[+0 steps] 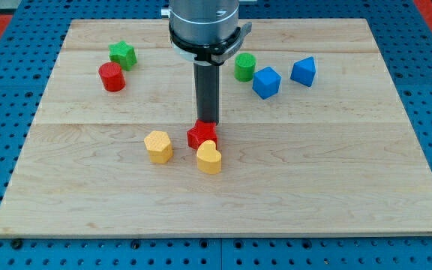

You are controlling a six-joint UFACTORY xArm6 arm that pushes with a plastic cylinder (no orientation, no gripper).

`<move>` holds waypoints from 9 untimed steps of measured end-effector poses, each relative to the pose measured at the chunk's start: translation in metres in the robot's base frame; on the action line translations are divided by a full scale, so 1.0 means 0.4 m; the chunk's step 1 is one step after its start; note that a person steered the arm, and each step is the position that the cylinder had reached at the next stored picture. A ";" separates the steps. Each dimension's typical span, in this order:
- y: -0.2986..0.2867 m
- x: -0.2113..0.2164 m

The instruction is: Push your arm to the top left of the board

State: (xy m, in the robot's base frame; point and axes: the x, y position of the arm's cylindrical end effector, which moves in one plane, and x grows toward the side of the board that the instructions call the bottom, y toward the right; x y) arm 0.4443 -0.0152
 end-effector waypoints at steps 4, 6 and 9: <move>-0.111 -0.435; -0.243 -0.598; -0.653 -0.573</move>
State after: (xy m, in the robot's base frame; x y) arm 0.2151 -0.2766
